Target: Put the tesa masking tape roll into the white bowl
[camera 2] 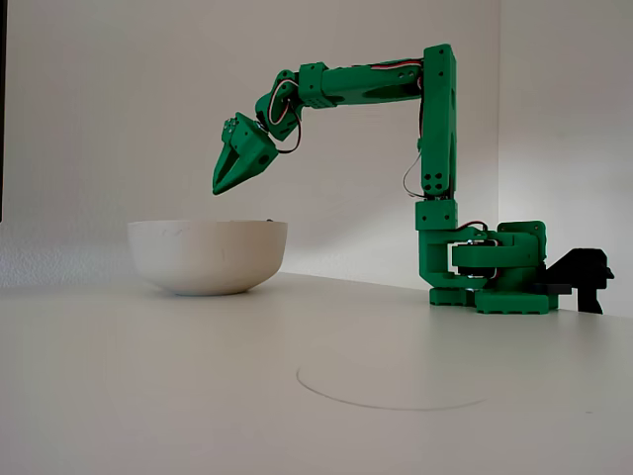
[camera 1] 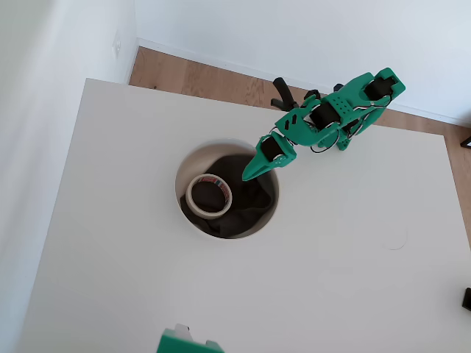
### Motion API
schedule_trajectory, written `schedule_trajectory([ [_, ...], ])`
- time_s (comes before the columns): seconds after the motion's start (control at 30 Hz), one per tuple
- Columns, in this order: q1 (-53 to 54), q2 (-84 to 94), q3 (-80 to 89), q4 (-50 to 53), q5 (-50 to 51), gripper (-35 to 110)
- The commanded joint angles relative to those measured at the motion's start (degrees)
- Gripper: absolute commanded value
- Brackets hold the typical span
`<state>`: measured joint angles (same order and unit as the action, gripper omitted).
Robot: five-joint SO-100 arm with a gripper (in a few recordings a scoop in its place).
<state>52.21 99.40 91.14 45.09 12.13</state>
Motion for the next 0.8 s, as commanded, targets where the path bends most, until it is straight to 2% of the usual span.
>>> schedule_trajectory([
  [0.0, -7.8, 12.3, -4.0, 9.3, -0.1, -8],
  [0.2, -24.5, 23.9, -0.7, 23.3, -1.7, -8],
  [0.47, -47.9, 51.2, 21.0, 28.7, -5.3, -8],
  [0.57, -50.8, 57.0, 25.8, 31.7, -5.1, -8],
  [0.77, -51.1, 68.8, 42.5, 29.7, -7.6, -8],
])
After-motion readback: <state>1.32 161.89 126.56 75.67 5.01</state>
